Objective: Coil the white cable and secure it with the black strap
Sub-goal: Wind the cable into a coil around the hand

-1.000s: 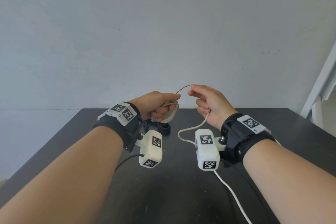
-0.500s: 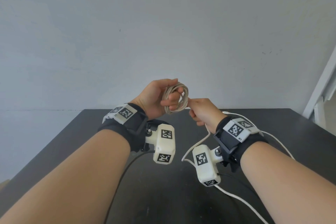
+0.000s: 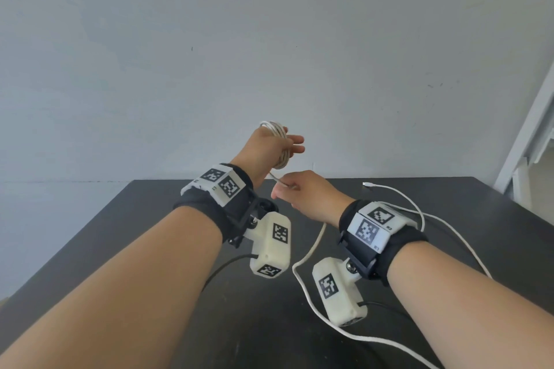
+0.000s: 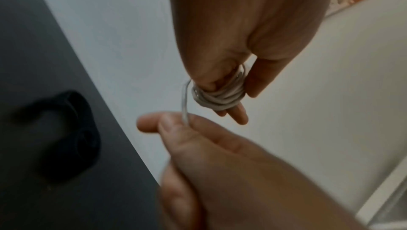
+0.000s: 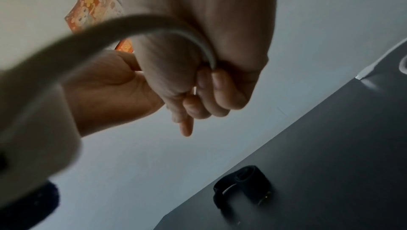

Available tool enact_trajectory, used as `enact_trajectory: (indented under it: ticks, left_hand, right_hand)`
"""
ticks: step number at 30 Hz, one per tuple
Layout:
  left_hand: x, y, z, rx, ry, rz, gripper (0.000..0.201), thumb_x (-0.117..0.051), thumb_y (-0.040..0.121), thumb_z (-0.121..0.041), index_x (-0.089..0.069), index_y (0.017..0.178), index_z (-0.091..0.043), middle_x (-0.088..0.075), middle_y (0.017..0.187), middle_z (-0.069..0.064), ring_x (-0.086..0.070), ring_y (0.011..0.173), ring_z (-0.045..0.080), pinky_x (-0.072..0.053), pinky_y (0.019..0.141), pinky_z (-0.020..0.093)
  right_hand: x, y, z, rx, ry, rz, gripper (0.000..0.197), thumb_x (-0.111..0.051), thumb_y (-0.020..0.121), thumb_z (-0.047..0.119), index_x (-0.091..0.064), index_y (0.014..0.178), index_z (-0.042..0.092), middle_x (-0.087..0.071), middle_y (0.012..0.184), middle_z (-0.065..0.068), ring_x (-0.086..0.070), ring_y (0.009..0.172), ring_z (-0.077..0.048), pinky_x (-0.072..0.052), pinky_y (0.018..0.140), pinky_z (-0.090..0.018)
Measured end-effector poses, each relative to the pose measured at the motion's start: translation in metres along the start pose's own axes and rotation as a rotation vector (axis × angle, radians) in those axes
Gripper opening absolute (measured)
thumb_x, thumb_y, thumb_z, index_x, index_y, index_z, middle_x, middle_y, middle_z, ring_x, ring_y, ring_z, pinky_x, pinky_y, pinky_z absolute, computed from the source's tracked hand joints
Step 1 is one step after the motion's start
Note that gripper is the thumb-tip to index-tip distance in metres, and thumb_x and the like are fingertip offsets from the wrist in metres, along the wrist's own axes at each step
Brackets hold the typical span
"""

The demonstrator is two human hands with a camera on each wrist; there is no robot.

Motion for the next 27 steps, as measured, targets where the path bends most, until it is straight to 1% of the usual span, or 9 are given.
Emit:
enact_trajectory:
  ticks: [2, 6, 9, 11, 16, 19, 22, 25, 27]
  left_hand:
    - [0.005, 0.002, 0.005, 0.004, 0.218, -0.014, 0.03, -0.04, 0.093, 0.009, -0.04, 0.124, 0.005, -0.063, 0.116, 0.019, -0.065, 0.081, 0.017, -0.049, 0.072, 0.024]
    - [0.013, 0.005, 0.016, 0.036, 0.537, -0.021, 0.016, -0.041, 0.089, 0.007, -0.051, 0.097, -0.004, -0.068, 0.099, 0.008, -0.068, 0.089, 0.021, -0.052, 0.092, 0.036]
    - [0.015, 0.005, 0.025, 0.063, 0.652, 0.008, 0.014, -0.051, 0.083, 0.007, -0.05, 0.075, -0.005, -0.065, 0.079, 0.014, -0.066, 0.072, 0.024, -0.053, 0.079, 0.037]
    - [0.019, 0.006, 0.028, 0.068, 0.698, -0.007, 0.032, -0.062, 0.076, 0.004, -0.041, 0.056, -0.009, -0.05, 0.059, 0.016, -0.053, 0.063, 0.028, -0.047, 0.072, 0.039]
    - [0.012, -0.003, 0.047, 0.237, 0.706, 0.107, 0.032, -0.039, 0.099, -0.015, -0.049, 0.069, -0.011, -0.054, 0.068, 0.003, -0.053, 0.06, 0.014, -0.045, 0.052, 0.014]
    - [0.002, -0.012, 0.06, 0.339, 0.637, 0.223, 0.05, -0.024, 0.103, -0.027, -0.055, 0.073, -0.003, -0.065, 0.054, 0.002, -0.06, 0.052, 0.012, -0.048, 0.052, 0.017]
    - [0.001, -0.014, 0.061, 0.355, 0.608, 0.226, 0.056, -0.023, 0.104, -0.032, -0.056, 0.071, -0.001, -0.062, 0.044, 0.001, -0.056, 0.037, 0.009, -0.043, 0.039, 0.014]
    - [-0.001, -0.017, 0.062, 0.374, 0.543, 0.262, 0.055, -0.023, 0.104, -0.035, -0.055, 0.075, -0.001, -0.058, 0.044, 0.006, -0.051, 0.034, 0.014, -0.037, 0.035, 0.014]
    - [-0.002, -0.018, 0.064, 0.374, 0.515, 0.305, 0.059, -0.019, 0.103, -0.038, -0.057, 0.076, -0.001, -0.054, 0.041, 0.006, -0.048, 0.034, 0.016, -0.038, 0.037, 0.017]
  right_hand:
    - [0.0, 0.002, 0.001, 0.018, -0.025, -0.009, 0.025, -0.052, 0.094, 0.025, -0.071, 0.093, 0.007, -0.051, 0.066, 0.005, -0.044, 0.056, -0.008, -0.03, 0.053, -0.021]
    - [0.002, 0.003, -0.002, 0.014, -0.052, -0.032, 0.022, -0.06, 0.09, 0.027, -0.071, 0.083, 0.01, -0.046, 0.059, 0.005, -0.042, 0.054, -0.008, -0.029, 0.053, -0.021]
    - [0.009, 0.002, -0.003, 0.018, -0.033, -0.086, 0.017, -0.064, 0.088, 0.026, -0.065, 0.074, 0.017, -0.046, 0.061, 0.007, -0.044, 0.057, -0.007, -0.031, 0.055, -0.022]
    - [0.015, 0.003, -0.006, 0.012, -0.024, -0.125, 0.015, -0.067, 0.086, 0.026, -0.063, 0.073, 0.02, -0.047, 0.062, 0.01, -0.045, 0.06, -0.006, -0.031, 0.056, -0.021]
    - [0.027, 0.0, -0.006, 0.031, 0.051, -0.179, 0.01, -0.075, 0.077, 0.024, -0.069, 0.075, 0.017, -0.051, 0.058, 0.016, -0.045, 0.059, 0.002, -0.029, 0.055, -0.018]
    - [0.034, -0.002, -0.003, 0.062, 0.058, -0.236, 0.011, -0.078, 0.073, 0.02, -0.068, 0.07, 0.017, -0.052, 0.045, 0.022, -0.048, 0.05, 0.007, -0.03, 0.054, -0.015]
    - [0.043, -0.005, 0.001, 0.09, 0.052, -0.302, 0.017, -0.08, 0.069, 0.019, -0.064, 0.068, 0.017, -0.048, 0.04, 0.027, -0.046, 0.045, 0.006, -0.028, 0.051, -0.014]
    - [0.055, -0.008, 0.005, 0.132, 0.058, -0.378, 0.019, -0.082, 0.069, 0.021, -0.064, 0.068, 0.016, -0.046, 0.043, 0.012, -0.041, 0.046, -0.002, -0.034, 0.054, -0.02]
    - [0.061, -0.009, 0.002, 0.133, 0.074, -0.409, 0.017, -0.081, 0.071, 0.022, -0.066, 0.071, 0.012, -0.044, 0.048, 0.01, -0.041, 0.048, -0.005, -0.037, 0.054, -0.021]
Point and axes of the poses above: each hand's wrist, its own y-axis towards the middle knuckle, its own x-axis out of the back of the hand, z = x × y, the point moved 10 cm from there along y, towards the middle knuckle
